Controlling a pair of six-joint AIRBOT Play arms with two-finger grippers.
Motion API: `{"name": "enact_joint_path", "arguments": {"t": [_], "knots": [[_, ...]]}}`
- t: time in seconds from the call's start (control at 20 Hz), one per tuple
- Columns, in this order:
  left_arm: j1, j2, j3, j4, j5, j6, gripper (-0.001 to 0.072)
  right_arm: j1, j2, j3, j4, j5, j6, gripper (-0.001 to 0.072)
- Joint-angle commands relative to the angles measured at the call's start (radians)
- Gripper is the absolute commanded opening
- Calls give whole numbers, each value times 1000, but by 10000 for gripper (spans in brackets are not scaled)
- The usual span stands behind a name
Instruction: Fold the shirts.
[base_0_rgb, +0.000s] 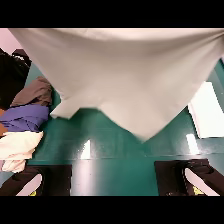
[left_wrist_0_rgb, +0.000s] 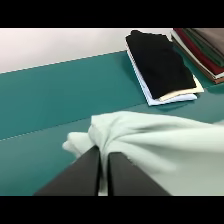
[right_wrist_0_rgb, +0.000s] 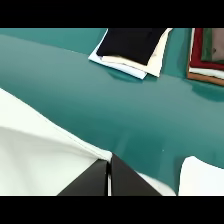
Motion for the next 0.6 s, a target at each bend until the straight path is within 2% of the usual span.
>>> {"name": "enact_joint_path", "arguments": {"t": [0.0,0.3,0.55], "knots": [[0,-3,68,-6,-13,0,27,8,2,11,-6,-33,0,18],[0,0,412,-16,-113,-1,27,8,2,294,-6,-31,0,18],[0,92,439,-40,-56,-1,27,7,6,384,-15,-48,0,17]]}}
